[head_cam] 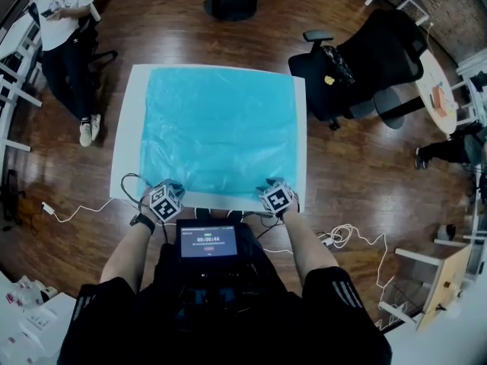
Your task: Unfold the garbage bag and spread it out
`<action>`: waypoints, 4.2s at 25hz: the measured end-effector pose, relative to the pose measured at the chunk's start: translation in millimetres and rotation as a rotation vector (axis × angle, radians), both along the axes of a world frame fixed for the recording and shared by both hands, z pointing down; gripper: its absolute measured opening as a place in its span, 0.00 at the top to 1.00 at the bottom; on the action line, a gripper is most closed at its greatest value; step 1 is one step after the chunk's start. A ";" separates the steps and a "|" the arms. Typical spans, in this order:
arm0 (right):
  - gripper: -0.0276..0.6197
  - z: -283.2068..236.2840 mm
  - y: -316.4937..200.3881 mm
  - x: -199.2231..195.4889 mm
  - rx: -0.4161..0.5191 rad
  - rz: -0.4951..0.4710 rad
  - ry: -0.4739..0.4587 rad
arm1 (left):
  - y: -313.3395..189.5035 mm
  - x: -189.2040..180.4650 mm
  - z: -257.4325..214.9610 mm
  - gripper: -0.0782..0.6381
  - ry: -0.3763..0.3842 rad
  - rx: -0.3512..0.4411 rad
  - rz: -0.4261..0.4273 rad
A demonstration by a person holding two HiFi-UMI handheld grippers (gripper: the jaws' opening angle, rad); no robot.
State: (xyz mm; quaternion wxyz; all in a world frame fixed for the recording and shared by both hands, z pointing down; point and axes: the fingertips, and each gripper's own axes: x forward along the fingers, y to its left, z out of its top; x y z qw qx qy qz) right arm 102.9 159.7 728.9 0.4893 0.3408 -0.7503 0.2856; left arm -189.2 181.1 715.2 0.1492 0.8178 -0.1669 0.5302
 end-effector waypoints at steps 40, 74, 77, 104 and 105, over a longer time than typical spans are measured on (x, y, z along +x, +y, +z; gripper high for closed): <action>0.59 1.8 0.2 -0.3 0.001 0.029 0.012 | -36.5 -162.2 5.4 0.63 0.034 -0.125 -0.892; 0.60 6.1 -0.7 0.3 -0.013 0.109 -0.014 | -33.0 -184.3 -25.8 0.59 0.005 -0.072 -0.782; 0.59 4.7 -1.6 0.7 -0.027 0.141 -0.052 | -32.7 -187.3 -37.3 0.59 0.021 -0.049 -0.785; 0.70 -235.5 -64.8 -57.7 0.477 0.173 -0.538 | -78.1 -14.0 -199.4 0.59 0.466 0.272 -0.490; 0.71 -243.7 -66.1 -60.1 0.493 0.173 -0.554 | -79.5 -9.3 -203.1 0.59 0.474 0.277 -0.480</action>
